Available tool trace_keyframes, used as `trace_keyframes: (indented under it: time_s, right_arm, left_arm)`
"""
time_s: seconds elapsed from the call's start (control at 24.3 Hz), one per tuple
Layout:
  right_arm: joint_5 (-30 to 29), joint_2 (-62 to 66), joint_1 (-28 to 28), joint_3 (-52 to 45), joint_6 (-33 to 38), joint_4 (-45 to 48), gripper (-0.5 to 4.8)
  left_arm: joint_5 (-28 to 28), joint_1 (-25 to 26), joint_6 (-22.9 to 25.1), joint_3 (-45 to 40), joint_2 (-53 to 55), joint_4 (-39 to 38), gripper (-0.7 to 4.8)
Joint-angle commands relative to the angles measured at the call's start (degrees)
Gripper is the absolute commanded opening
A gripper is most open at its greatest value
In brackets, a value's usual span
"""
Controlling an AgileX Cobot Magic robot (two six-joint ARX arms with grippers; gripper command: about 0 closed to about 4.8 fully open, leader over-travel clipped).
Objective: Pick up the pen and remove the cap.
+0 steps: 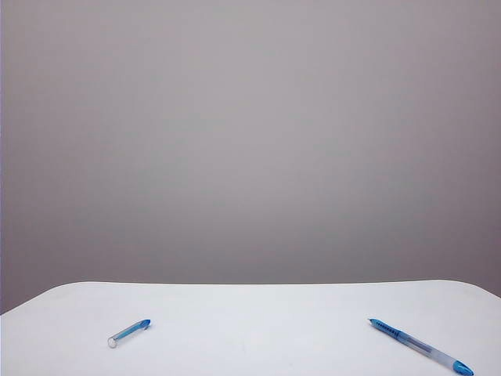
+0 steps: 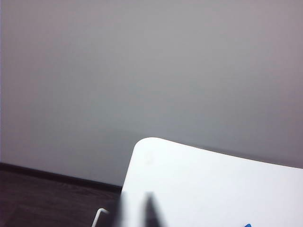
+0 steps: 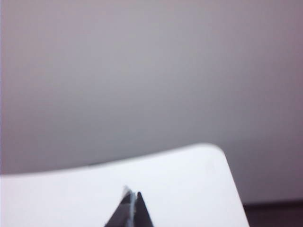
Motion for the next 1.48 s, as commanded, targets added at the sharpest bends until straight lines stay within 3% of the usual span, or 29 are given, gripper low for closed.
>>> trace_keyframes:
  time_s: [0.04,0.33,0.54,1.48]
  right_arm:
    - [1.5,0.0,0.0,-1.1,0.0,-0.5,-0.01]
    - [3.9,0.0,0.0,-1.1,-2.8,-2.8,-0.01]
    - [3.8,0.3,0.0,-1.1,-2.8,-11.1,-0.01]
    - [4.6,0.4,0.0,-1.1,-2.8,-10.7,0.0]
  left_arm:
    - [2.1,0.1,2.2,-1.0,0.0,3.2,-0.06]
    - [2.8,0.1,3.2,-3.4,0.0,0.5,-0.06]
    - [5.4,0.1,3.2,-3.4,0.2,-4.5,-0.05]
    - [6.0,0.1,2.8,-3.4,0.2,-4.2,-0.02]
